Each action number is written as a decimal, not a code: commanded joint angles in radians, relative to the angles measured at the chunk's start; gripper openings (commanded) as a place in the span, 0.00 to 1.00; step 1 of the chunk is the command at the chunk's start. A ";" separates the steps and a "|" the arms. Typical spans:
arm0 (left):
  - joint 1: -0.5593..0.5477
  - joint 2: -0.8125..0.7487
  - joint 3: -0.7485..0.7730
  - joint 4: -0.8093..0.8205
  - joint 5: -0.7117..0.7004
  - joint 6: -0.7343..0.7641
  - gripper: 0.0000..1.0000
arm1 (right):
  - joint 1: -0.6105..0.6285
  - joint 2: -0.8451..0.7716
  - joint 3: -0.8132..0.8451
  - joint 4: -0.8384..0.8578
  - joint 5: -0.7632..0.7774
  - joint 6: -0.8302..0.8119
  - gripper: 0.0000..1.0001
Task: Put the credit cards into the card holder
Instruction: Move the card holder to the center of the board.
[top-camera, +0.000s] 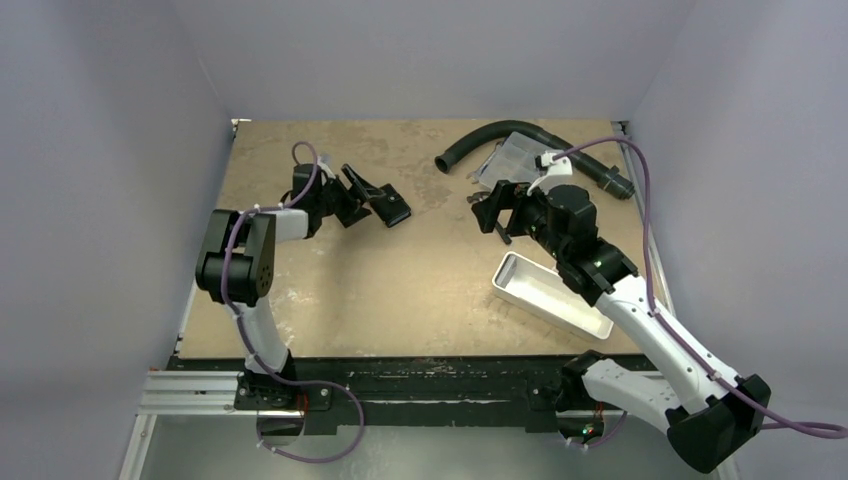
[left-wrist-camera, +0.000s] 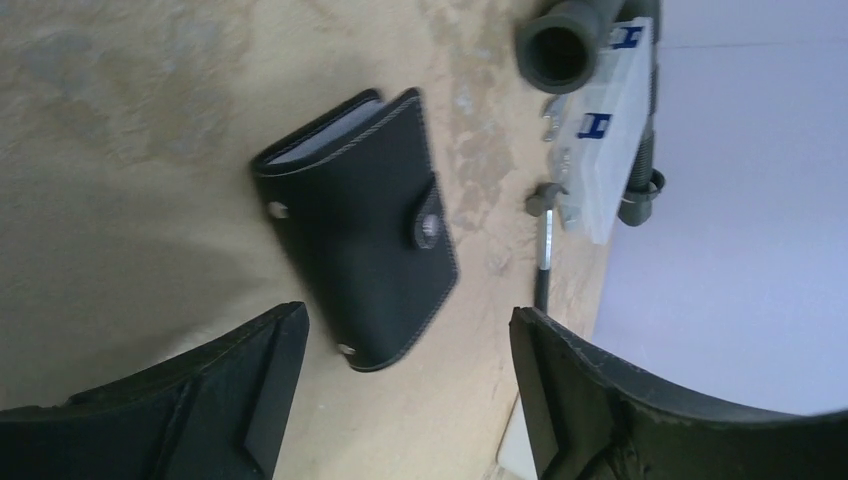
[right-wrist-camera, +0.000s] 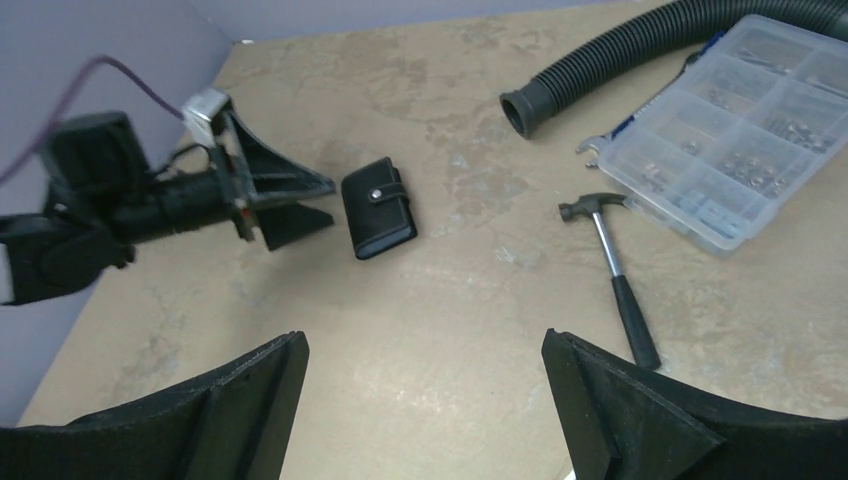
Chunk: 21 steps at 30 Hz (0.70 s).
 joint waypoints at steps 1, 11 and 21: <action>0.008 0.070 -0.005 0.110 0.027 -0.057 0.76 | 0.002 -0.017 0.013 0.076 -0.066 0.035 0.99; 0.002 0.153 0.052 -0.026 -0.072 0.032 0.65 | 0.002 -0.055 -0.017 0.089 -0.073 0.058 0.99; -0.075 0.277 0.224 -0.292 -0.113 0.184 0.49 | 0.007 0.128 -0.058 0.301 -0.161 0.109 0.99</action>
